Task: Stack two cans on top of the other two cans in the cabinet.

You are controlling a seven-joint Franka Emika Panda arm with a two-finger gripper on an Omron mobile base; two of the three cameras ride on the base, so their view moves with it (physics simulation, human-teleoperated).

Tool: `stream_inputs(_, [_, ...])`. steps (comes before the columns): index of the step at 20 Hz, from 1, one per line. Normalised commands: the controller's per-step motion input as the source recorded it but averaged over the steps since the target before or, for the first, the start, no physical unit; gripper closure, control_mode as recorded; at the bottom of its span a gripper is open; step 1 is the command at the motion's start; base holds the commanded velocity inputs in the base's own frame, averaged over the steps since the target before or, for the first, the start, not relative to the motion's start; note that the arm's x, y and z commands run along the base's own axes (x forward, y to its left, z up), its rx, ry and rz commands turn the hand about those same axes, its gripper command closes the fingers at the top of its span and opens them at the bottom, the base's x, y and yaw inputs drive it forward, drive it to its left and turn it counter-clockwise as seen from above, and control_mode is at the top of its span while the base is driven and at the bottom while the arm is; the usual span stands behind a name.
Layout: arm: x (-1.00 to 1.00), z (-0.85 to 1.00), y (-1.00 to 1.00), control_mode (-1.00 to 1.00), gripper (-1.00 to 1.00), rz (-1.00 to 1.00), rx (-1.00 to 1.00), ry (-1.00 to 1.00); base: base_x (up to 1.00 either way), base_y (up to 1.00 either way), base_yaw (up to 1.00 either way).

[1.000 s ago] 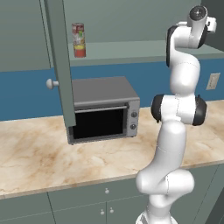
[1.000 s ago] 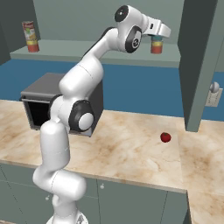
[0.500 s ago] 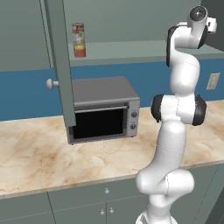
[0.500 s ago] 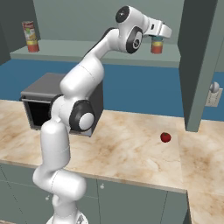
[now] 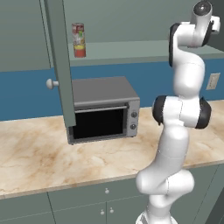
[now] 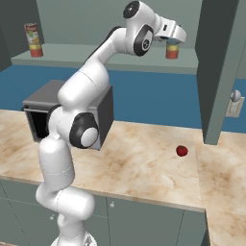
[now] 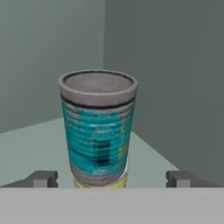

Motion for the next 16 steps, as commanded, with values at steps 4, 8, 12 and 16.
stream_inputs(4, [-0.39, -0.33, 0.37, -1.0, -1.0, 0.0, 0.0, 0.04, 0.0, 0.0, 0.0])
stream_inputs(8, [-0.52, -0.32, 0.52, -1.0, -1.0, 0.0, 0.0, 0.0, 0.0, 0.0, 0.0])
stream_inputs(12, [-0.71, -0.23, 0.5, -1.0, -1.0, 0.0, 0.0, 0.0, 0.0, 0.0, 0.0])
stream_inputs(16, [-0.86, -0.05, 0.44, -1.0, -1.0, 0.0, 0.0, 0.02, 0.0, 0.0, 0.0])
